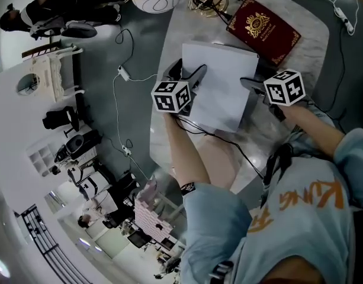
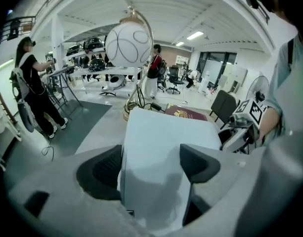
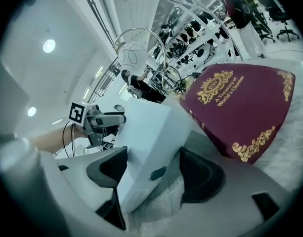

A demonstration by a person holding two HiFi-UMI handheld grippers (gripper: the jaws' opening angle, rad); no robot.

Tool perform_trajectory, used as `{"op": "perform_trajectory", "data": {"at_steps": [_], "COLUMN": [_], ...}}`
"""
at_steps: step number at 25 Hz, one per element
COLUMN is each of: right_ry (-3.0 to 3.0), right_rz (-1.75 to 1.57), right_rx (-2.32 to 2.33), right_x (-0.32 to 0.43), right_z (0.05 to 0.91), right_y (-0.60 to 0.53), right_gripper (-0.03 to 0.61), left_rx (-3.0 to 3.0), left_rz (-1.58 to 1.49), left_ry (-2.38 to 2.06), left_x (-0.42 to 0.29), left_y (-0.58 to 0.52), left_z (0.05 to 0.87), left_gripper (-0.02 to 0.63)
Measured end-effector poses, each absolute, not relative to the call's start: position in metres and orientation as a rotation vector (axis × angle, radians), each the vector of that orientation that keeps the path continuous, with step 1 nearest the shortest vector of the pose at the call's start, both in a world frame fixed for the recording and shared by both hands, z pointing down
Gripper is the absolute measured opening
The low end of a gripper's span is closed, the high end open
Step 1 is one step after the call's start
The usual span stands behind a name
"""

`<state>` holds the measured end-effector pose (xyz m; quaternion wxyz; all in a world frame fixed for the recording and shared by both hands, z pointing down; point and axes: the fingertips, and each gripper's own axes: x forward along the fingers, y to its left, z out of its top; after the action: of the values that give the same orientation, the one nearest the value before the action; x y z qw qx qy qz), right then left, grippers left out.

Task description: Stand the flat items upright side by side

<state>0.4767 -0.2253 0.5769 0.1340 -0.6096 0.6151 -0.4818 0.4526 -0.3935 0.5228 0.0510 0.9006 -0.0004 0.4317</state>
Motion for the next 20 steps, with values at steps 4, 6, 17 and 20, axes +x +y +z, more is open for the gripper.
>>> {"op": "perform_trajectory", "data": {"at_steps": [4,6,17,20], "right_ry": [1.862,1.903,2.208,2.284], "right_rz": [-1.274,-1.204,-0.832,-0.748], "right_rx": [-1.813,-1.836,-1.903,-1.911], "right_x": [0.487,0.493,0.509,0.506], "right_z": [0.556,0.544,0.478,0.463], "right_y": [-0.230,-0.232,-0.245,-0.247], "right_gripper": [0.331,0.331,0.334,0.334], "left_rx": [2.785,2.803,2.906,2.913], "left_rz": [1.190,1.126,0.837,0.789], "left_ry": [-0.132,-0.188,-0.461,-0.527], "left_x": [0.441,0.435,0.407,0.394], "left_y": [-0.392,-0.391,-0.380,-0.374], "left_z": [0.500,0.489,0.426,0.418], "left_gripper": [0.377,0.376,0.370,0.368]}}
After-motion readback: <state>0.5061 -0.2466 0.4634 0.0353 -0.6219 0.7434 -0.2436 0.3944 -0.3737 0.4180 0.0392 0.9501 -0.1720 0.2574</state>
